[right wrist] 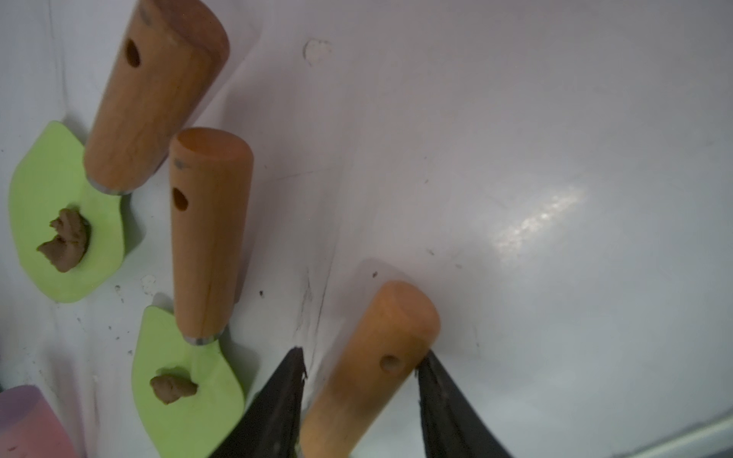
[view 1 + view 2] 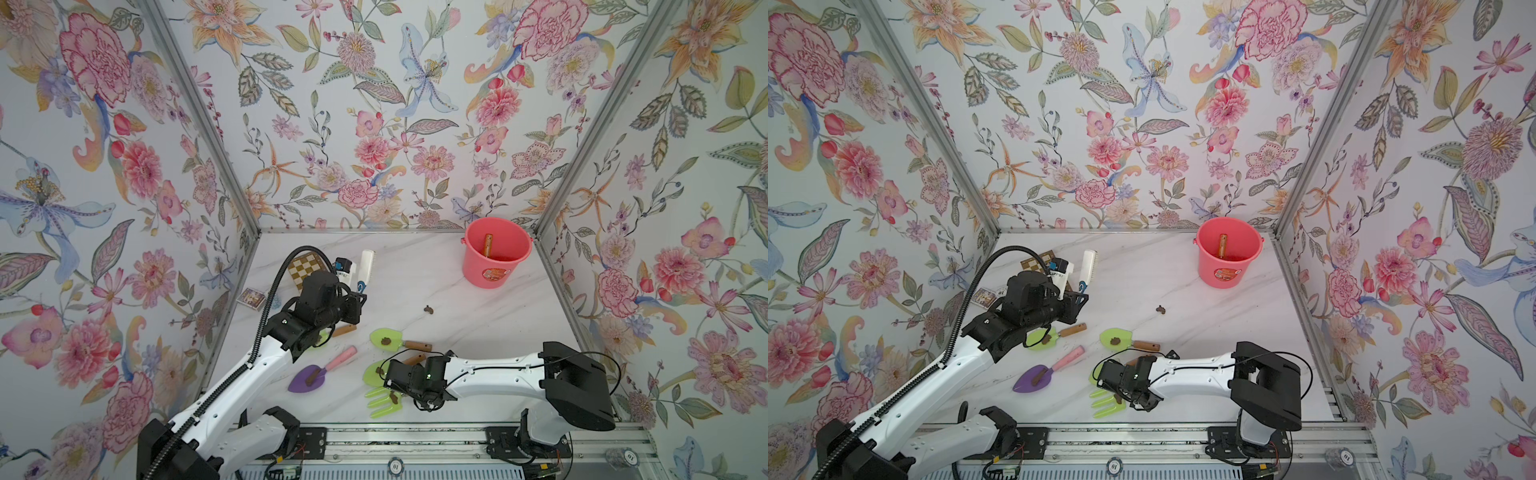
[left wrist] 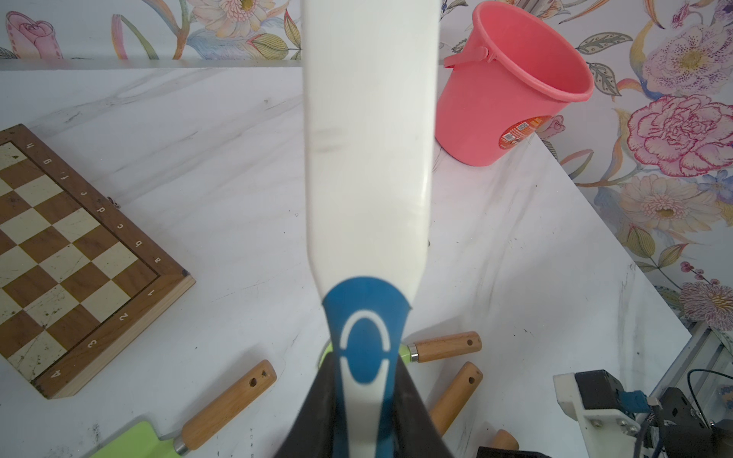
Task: Brush the soil off the hand trowel and place it into the bucket
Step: Pick up the hand trowel from the center of the board.
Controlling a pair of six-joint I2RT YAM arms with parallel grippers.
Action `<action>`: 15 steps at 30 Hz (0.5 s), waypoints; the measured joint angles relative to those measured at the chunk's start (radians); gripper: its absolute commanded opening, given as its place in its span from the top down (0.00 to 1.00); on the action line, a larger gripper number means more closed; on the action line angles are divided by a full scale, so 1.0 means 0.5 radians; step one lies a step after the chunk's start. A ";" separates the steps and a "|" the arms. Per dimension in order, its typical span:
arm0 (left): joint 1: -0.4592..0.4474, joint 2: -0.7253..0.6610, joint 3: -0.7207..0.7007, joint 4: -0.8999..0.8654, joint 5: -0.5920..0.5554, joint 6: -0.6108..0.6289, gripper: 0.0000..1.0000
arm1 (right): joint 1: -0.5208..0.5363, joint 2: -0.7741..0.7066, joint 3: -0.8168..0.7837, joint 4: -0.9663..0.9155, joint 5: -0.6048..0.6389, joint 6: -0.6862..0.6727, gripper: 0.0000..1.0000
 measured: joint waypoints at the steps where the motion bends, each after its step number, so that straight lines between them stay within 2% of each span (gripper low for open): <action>1: 0.000 0.000 -0.001 -0.002 0.000 0.002 1.00 | -0.005 0.002 -0.003 0.008 -0.005 0.000 0.52; 8: 0.000 0.000 -0.002 -0.001 0.001 0.020 1.00 | -0.048 0.047 -0.005 0.066 -0.031 0.000 0.53; 15: -0.001 0.014 -0.002 0.000 0.001 0.021 1.00 | -0.074 0.052 -0.008 0.084 -0.064 0.002 0.67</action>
